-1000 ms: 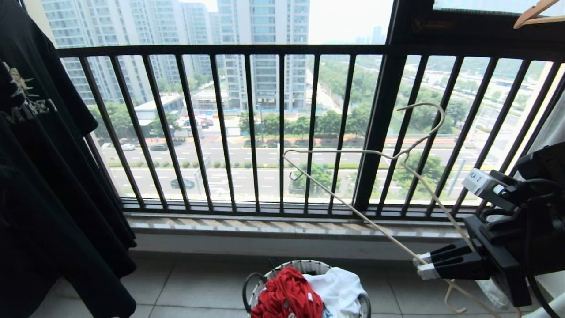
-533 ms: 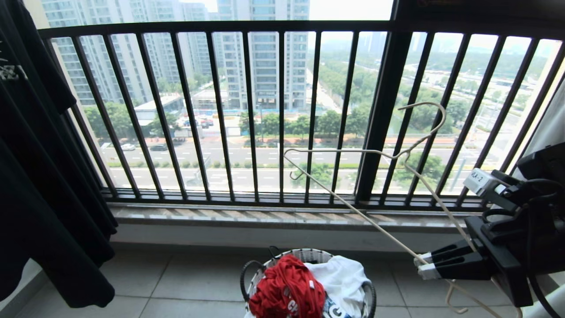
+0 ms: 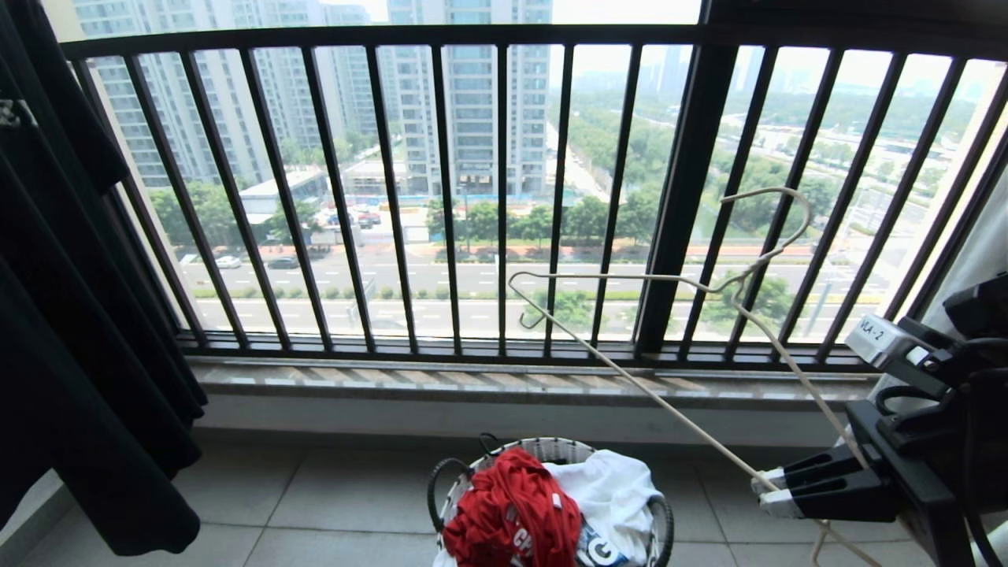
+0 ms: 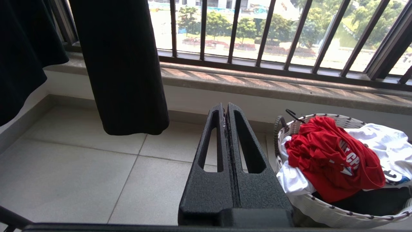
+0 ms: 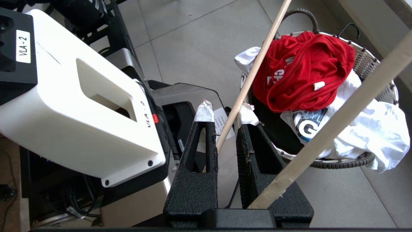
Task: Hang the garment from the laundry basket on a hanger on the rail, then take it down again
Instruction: Pick up clothes from the basket
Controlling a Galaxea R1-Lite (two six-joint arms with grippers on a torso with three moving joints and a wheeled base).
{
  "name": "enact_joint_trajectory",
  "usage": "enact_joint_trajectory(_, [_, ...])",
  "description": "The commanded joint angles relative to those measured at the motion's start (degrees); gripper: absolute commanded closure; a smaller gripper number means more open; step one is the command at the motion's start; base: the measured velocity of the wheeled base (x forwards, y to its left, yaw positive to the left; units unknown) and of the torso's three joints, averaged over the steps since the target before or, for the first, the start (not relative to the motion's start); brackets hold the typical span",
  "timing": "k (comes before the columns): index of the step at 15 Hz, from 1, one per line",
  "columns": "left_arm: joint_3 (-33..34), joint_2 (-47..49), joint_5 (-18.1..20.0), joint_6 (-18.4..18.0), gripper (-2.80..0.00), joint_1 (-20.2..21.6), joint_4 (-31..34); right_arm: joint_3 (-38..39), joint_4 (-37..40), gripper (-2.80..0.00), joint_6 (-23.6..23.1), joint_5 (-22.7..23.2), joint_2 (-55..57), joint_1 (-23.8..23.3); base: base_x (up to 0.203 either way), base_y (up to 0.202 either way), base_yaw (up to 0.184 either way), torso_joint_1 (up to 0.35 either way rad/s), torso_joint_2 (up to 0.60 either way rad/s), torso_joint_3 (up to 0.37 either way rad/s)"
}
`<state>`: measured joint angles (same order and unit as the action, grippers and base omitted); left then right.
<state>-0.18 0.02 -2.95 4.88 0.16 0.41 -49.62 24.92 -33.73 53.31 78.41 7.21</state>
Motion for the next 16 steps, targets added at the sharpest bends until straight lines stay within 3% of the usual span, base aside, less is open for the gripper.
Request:
enact_joint_trajectory(1, [0.0,0.1,0.0,0.0,0.0,0.0,0.0,0.4,0.1,0.0,-0.2,0.3,-0.5,-1.1,0.0,0.0,0.0,0.0,0.0,0.0])
enact_joint_trajectory(11, [0.0,0.1,0.0,0.0,0.0,0.0,0.0,0.7,-1.1,0.0,-0.3,0.2,0.3,-2.3,0.0,0.0,0.0,0.0,0.0,0.0])
enact_joint_trajectory(16, [0.0,0.1,0.0,0.0,0.0,0.0,0.0,0.8,-6.7,0.0,1.8,0.4,1.7,-2.2,0.0,0.0,0.0,0.0,0.0,0.0])
